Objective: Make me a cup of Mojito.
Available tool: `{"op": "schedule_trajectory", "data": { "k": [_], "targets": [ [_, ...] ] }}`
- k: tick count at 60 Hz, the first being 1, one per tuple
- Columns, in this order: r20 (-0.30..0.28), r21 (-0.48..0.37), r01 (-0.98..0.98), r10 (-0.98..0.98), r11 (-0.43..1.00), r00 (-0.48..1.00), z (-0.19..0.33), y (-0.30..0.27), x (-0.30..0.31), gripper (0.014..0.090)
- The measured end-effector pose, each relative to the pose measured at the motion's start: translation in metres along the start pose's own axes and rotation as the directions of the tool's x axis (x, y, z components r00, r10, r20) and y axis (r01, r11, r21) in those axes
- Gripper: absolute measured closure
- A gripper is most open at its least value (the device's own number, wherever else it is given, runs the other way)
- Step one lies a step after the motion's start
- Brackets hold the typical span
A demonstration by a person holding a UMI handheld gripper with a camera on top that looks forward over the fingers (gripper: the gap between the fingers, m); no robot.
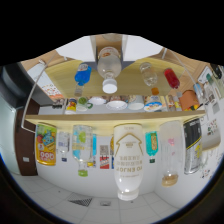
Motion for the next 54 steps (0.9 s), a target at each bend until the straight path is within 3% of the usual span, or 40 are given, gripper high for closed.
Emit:
{"op": "schedule_trajectory", "data": {
  "k": [20,28,33,42,54],
  "targets": [
    [-0.135,-0.057,0.029,-0.036,0.998,0.99,-0.043,0.05,0.069,0.0709],
    [-0.205,-0.102,0.194,-0.211,0.976,0.956,-0.035,0.067,0.096,0.0709],
    [-0.212,-0.143,0.333,-0.357,0.932,0.91,-0.028,0.074,0.103,0.0709],
    [-0.217,-0.189,0.624,-0.652,0.759,0.727,-0.02,0.07,0.104,0.0709],
    [-0.221,-0.252,0.91,-0.935,0.329,0.277,-0.011,0.054,0.095,0.0709]
  ]
}}
